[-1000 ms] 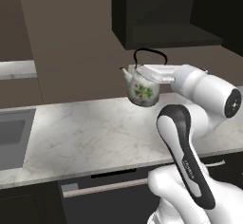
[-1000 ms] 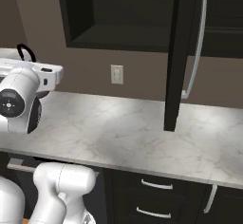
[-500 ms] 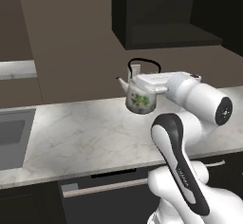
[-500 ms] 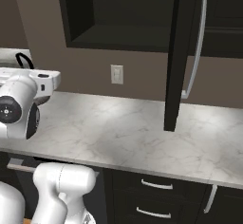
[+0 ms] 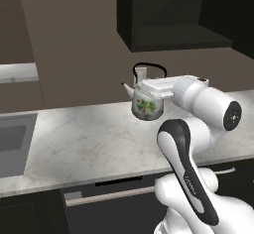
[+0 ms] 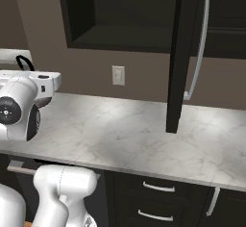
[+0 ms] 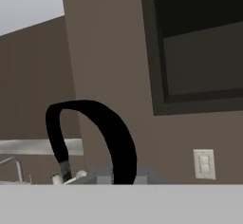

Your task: Open the cabinet, pick the kettle from the cabinet, and place it in the sink.

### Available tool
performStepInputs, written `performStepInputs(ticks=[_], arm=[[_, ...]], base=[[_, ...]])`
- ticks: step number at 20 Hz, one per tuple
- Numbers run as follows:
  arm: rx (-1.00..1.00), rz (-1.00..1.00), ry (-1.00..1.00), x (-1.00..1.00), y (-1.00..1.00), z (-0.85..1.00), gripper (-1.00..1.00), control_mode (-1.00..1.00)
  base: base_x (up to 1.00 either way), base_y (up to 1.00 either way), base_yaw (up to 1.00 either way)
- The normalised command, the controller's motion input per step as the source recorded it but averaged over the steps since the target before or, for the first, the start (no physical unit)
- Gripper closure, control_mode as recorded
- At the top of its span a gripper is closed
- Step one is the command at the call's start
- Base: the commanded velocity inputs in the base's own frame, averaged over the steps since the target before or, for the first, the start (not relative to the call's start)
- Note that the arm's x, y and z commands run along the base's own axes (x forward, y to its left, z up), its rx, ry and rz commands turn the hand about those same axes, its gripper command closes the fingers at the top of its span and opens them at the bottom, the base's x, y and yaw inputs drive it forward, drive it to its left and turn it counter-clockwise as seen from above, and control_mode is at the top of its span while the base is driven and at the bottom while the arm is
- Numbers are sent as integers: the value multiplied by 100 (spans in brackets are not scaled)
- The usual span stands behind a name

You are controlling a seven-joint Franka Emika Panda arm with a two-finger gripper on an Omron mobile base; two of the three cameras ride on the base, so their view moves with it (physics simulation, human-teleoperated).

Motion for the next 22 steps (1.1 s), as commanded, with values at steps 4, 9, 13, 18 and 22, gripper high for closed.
performStepInputs(ticks=[4,9,13,18,22], arm=[[0,0,0,0,0,0,100,-100],[0,0,0,0,0,0,100,-100],[0,0,0,0,0,0,100,-100],[0,0,0,0,0,0,100,-100],[0,0,0,0,0,0,100,100]], base=[[0,0,0],[0,0,0],[0,0,0],[0,0,0],[0,0,0]])
